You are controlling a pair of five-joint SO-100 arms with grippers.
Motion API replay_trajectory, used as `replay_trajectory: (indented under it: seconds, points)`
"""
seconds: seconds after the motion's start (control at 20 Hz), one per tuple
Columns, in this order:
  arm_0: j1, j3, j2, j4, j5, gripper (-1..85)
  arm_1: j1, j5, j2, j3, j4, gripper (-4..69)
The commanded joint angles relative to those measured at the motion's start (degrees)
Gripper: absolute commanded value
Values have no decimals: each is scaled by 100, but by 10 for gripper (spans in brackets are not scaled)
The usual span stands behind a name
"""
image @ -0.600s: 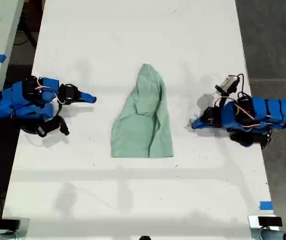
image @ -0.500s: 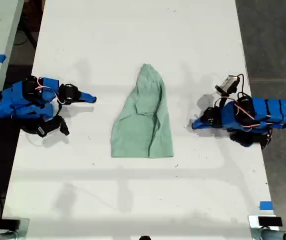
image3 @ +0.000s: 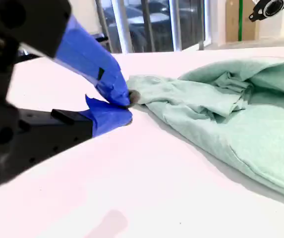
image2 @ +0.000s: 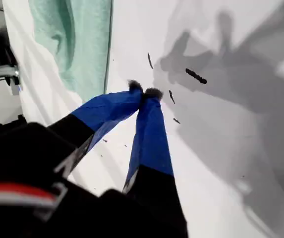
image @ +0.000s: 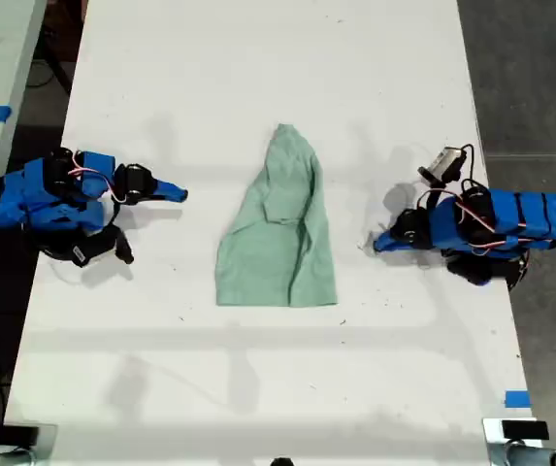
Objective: Fold t shirt
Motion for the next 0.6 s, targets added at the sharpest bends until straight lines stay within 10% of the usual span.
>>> replay_trajectory:
  seconds: [0.0,0.55]
  points:
    - [132,88,35,-105,-387,-2,-44,70,62,281,35,19]
    - [334,97,35,-88,-431,-2,-44,79,62,290,35,19]
